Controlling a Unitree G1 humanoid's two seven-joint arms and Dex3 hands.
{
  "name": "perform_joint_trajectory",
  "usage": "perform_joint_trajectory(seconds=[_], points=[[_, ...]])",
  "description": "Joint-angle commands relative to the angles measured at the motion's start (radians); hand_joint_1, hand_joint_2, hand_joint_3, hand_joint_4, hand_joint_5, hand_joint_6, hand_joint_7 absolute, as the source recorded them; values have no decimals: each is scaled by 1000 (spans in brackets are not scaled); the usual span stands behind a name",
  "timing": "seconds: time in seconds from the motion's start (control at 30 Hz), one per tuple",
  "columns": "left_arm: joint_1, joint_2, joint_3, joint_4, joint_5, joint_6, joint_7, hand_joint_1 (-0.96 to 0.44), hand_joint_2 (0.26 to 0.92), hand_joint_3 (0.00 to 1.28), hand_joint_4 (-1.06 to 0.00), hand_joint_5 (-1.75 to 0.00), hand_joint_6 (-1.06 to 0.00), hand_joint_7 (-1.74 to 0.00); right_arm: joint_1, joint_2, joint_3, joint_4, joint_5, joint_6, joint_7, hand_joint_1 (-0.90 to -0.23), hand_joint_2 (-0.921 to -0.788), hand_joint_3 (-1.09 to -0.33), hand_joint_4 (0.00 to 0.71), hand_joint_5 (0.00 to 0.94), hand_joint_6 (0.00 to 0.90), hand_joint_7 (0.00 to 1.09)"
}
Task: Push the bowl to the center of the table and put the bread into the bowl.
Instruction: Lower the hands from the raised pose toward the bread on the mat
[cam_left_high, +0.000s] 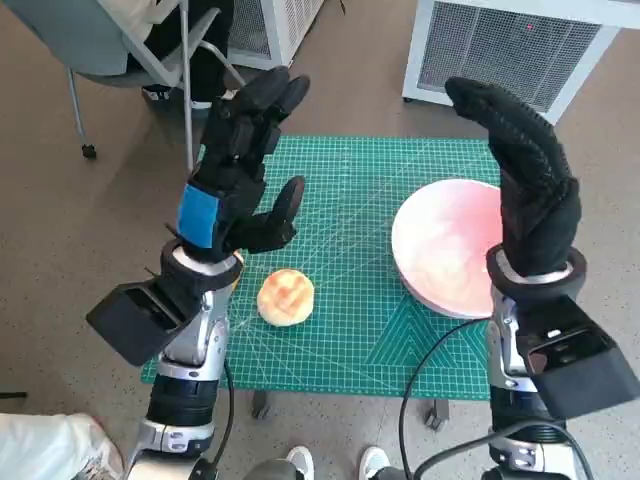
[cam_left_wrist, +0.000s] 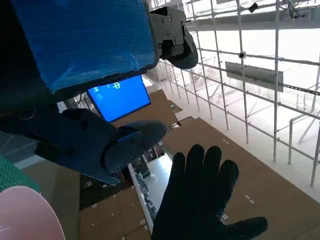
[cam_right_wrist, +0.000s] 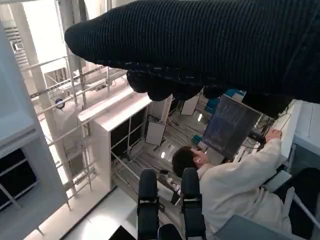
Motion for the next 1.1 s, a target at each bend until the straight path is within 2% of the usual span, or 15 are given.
perform_joint_trajectory(seconds=[0.03, 0.3, 0.47, 0.7, 0.87, 0.93, 1.1], points=[[8, 3, -3, -12, -2, 6, 0, -229, 747, 824, 1, -495, 1, -650, 29, -8, -8, 19, 15, -5, 14, -567, -921, -755, 284, 6, 2, 695], [13, 1, -4, -19, -6, 9, 0, -230, 749, 824, 1, -492, 1, -646, 52, -52, -61, 49, 61, -42, 38, -567, -921, -752, 284, 5, 3, 698], [16, 3, 0, -17, -9, 7, -2, -233, 747, 823, 1, -494, 1, -649, 74, -101, -144, 129, 92, -85, 29, -553, -921, -747, 284, 4, 20, 671], [20, 5, 2, -14, 4, -1, 7, -229, 746, 818, 1, -501, 1, -657, 92, -136, -260, 261, 60, -127, -72, -549, -921, -745, 286, 4, 31, 640], [19, 6, 3, -9, 6, -2, 8, -217, 746, 818, 1, -502, 1, -659, 95, -162, -312, 375, 36, -161, -138, -562, -921, -765, 276, 1, 25, 621], [19, 7, 4, -9, 6, -2, 9, -212, 747, 819, 1, -502, 1, -659, 91, -174, -325, 426, 33, -173, -152, -562, -921, -773, 272, 0, 21, 616], [13, 9, 6, -2, 4, -2, 8, -206, 747, 821, 1, -499, 1, -657, 71, -205, -357, 598, 54, -195, -162, -551, -921, -797, 252, 0, 13, 601]])
